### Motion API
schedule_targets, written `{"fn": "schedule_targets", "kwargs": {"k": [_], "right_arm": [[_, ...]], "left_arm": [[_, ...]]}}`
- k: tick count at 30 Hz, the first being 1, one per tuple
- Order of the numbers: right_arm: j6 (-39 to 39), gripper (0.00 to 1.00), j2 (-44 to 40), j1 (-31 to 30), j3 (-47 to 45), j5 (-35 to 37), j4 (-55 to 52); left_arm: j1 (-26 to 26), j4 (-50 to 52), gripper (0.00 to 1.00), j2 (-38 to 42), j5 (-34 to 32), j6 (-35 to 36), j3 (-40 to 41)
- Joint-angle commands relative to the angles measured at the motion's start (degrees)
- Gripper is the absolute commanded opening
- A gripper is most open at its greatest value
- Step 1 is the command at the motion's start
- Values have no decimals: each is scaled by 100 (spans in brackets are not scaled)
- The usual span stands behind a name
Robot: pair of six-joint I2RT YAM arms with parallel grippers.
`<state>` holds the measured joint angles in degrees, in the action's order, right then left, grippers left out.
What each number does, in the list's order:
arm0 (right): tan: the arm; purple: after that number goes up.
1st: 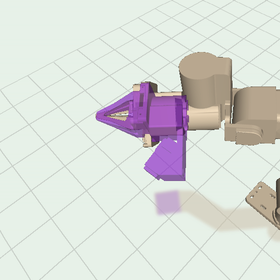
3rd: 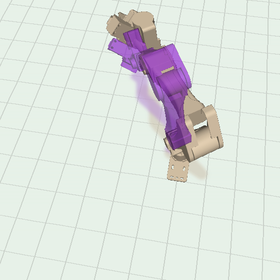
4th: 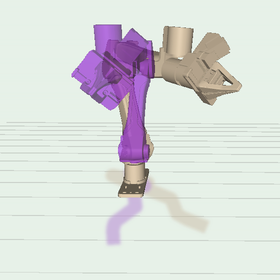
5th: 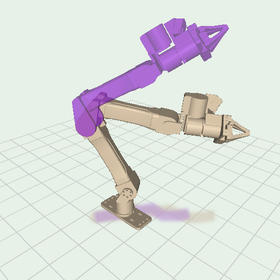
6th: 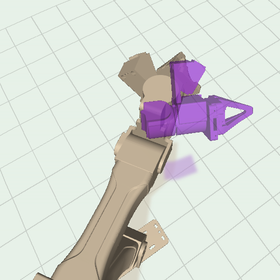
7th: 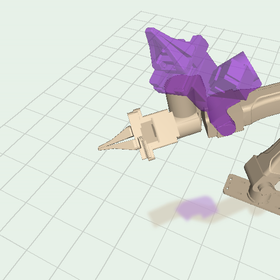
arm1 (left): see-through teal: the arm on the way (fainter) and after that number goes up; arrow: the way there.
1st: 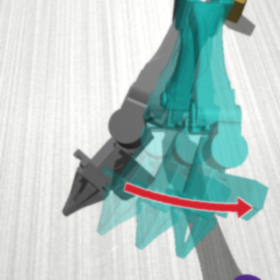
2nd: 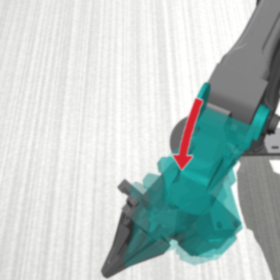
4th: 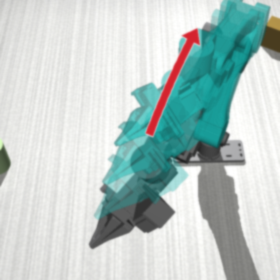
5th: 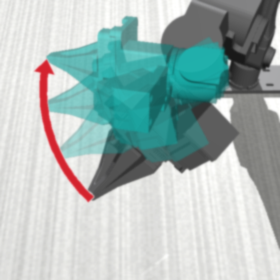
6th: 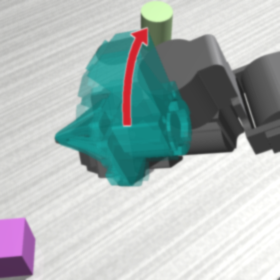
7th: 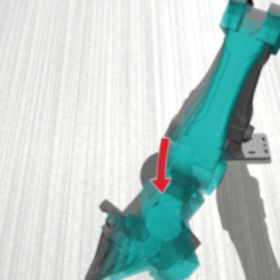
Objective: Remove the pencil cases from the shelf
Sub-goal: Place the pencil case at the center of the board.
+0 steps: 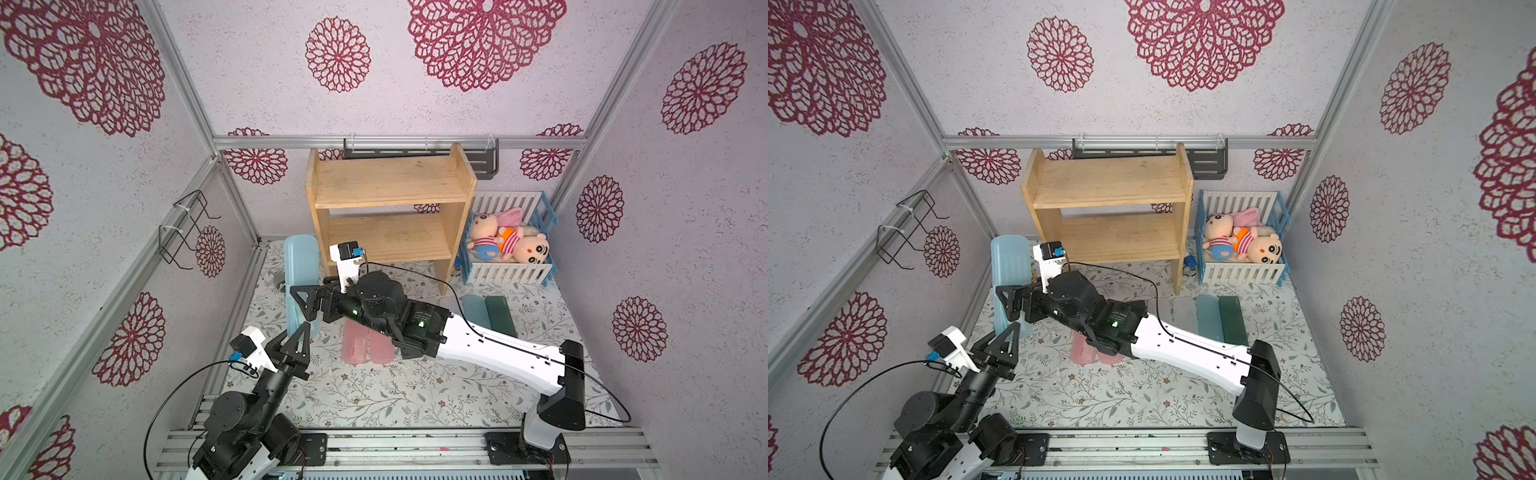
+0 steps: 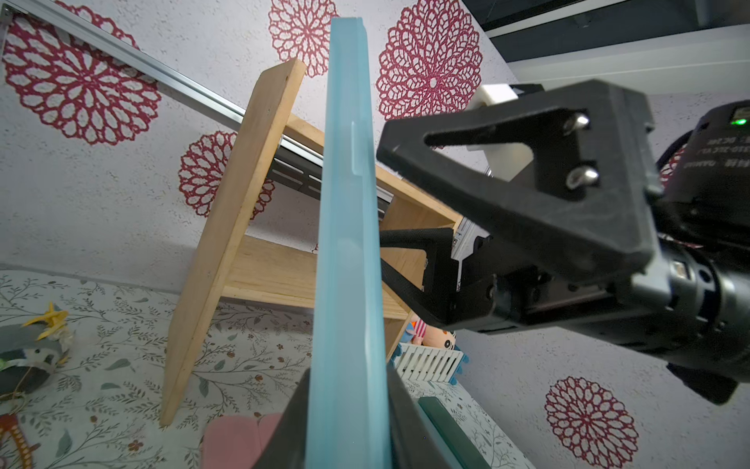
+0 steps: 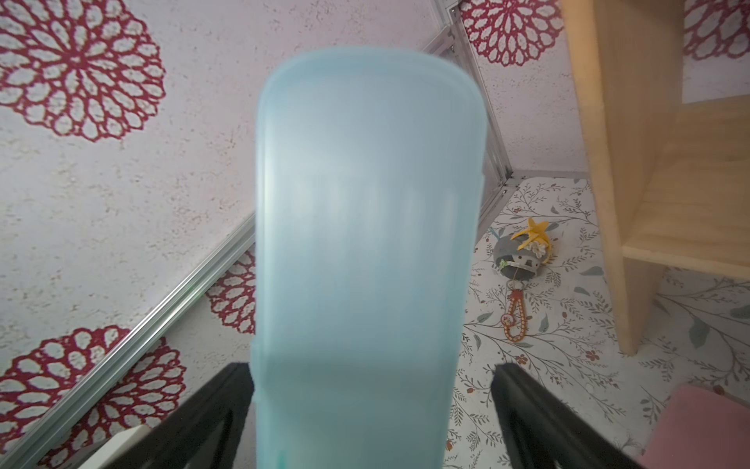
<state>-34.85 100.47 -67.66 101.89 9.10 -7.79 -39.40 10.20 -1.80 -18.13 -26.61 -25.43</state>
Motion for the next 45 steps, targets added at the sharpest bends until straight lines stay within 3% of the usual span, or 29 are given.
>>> {"fn": "schedule_targets", "kwargs": {"k": [1, 14, 23, 31, 33, 35, 36, 45], "right_arm": [[222, 99, 79, -141, 389, -50, 14], [237, 99, 630, -160, 1042, 201, -546], [234, 98, 534, -124, 861, 263, -508], [208, 79, 468, -66, 701, 178, -416], [168, 76, 482, -38, 615, 145, -371], [138, 74, 487, 19, 483, 100, -304], [122, 73, 491, 55, 423, 99, -269], [-108, 73, 1126, 496, 58, 26, -416]], "left_arm": [[-67, 116, 0, 57, -98, 23, -85], [-60, 312, 0, 163, -59, 40, -155], [-60, 368, 0, 163, -95, 48, -165], [-59, 461, 1, 167, -249, -11, -155], [-65, 543, 21, 167, -397, -51, -164], [-63, 698, 51, 163, -725, -137, -197], [-61, 859, 98, 163, -1008, -237, -236], [-59, 2249, 97, 158, -2921, -740, -591]]}}
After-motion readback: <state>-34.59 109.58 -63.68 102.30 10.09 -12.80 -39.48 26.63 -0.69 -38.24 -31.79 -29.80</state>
